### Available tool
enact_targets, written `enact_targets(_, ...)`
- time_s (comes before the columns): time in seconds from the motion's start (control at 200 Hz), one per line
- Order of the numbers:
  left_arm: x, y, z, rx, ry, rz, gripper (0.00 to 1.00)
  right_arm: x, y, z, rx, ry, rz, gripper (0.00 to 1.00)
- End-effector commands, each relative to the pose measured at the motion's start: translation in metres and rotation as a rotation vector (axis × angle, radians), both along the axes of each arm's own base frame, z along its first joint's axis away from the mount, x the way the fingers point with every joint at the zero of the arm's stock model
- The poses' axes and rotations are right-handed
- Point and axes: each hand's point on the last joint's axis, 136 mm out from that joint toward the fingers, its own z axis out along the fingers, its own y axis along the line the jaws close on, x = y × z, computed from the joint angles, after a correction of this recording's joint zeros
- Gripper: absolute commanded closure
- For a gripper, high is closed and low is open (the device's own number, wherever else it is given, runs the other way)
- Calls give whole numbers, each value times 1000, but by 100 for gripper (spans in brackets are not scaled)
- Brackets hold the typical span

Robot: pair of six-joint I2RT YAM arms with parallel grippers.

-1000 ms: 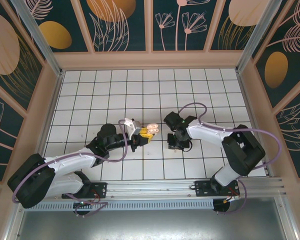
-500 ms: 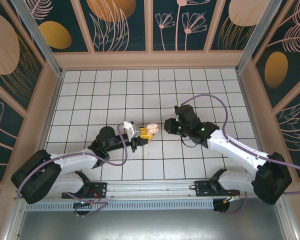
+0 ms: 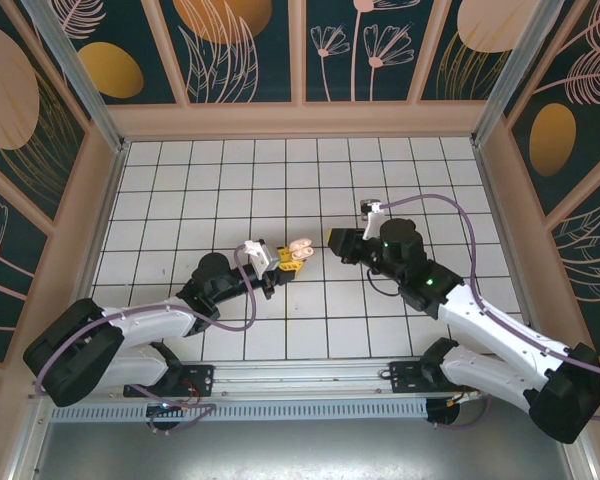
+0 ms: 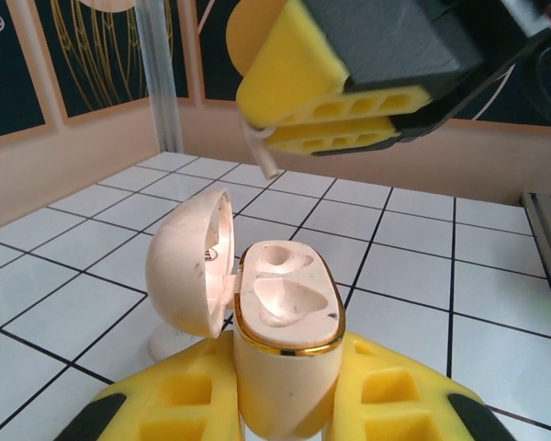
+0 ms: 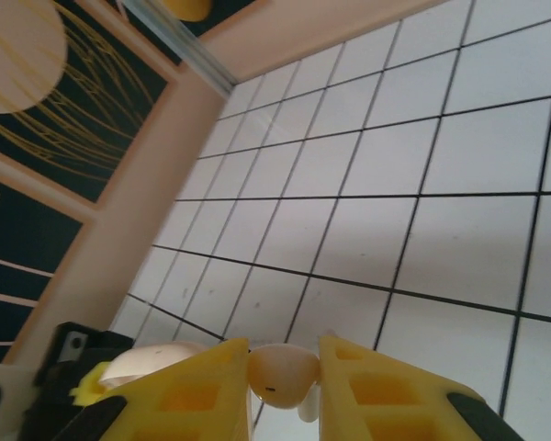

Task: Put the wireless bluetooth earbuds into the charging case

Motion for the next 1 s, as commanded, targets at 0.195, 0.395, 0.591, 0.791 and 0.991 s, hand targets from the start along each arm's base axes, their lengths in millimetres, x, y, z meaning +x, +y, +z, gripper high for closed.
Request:
enact_targets(0.195,10,-3,16,-26,-42,29,94,-8,20,23,94,-90,101,78)
enact_targets(0.395,11,-4,18,-30,-40,29,94,-10,27,19,87,-85,127,78)
enact_targets(0.591,12,-5,21,-41,-38,28,94,-13,32,16,85,-83,148,78)
enact_targets(0.791,16,-4,26,-50,-41,47,94,-16,39,14,73,-83,174,78)
enact_targets(0.991,15,-3,31,-62,-47,48,94,-15,42,9,59,-78,174,78)
